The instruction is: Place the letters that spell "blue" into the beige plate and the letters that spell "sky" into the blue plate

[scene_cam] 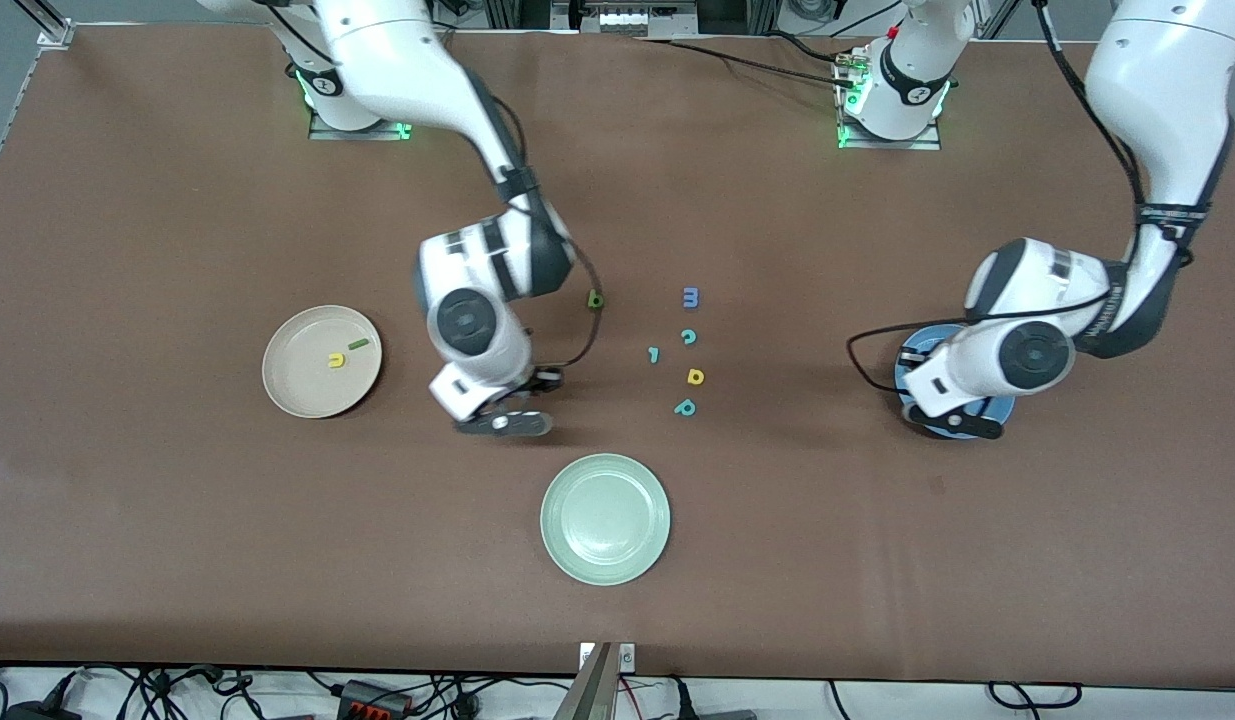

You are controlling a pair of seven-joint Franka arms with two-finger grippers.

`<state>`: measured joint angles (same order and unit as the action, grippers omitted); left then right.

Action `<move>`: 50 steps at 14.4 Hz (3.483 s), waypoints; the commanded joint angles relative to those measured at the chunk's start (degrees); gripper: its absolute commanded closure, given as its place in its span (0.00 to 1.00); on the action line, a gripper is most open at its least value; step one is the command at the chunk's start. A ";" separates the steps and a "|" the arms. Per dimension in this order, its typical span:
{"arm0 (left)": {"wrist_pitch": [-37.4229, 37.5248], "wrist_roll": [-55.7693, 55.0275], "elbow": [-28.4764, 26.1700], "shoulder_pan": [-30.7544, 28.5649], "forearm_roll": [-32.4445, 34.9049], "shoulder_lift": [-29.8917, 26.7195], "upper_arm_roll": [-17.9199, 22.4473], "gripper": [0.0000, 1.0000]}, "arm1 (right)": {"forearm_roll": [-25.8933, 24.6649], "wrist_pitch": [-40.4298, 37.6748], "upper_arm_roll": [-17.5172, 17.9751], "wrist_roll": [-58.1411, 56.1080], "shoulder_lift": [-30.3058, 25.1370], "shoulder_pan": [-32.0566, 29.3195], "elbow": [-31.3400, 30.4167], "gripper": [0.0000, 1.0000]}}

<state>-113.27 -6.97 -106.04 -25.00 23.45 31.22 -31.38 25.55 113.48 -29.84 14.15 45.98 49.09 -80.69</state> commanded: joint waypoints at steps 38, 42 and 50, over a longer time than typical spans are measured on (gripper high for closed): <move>17.12 7.06 10.06 24.74 -24.95 -31.13 31.12 0.00 | 20.94 13.15 -9.98 3.14 -1.87 28.86 -19.33 0.00; 17.30 7.23 10.33 25.44 -24.86 -31.21 31.12 0.00 | 21.20 15.89 -9.62 10.27 0.07 31.06 -19.33 0.00; 19.23 7.50 10.51 27.29 -22.66 -31.83 31.03 0.00 | 21.12 15.72 -9.53 17.23 1.12 32.64 -19.24 0.22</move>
<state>-94.36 -0.66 -94.76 1.53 -0.47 0.56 -0.71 45.64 128.45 -39.03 30.44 46.69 80.59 -99.39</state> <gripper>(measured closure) 0.000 0.211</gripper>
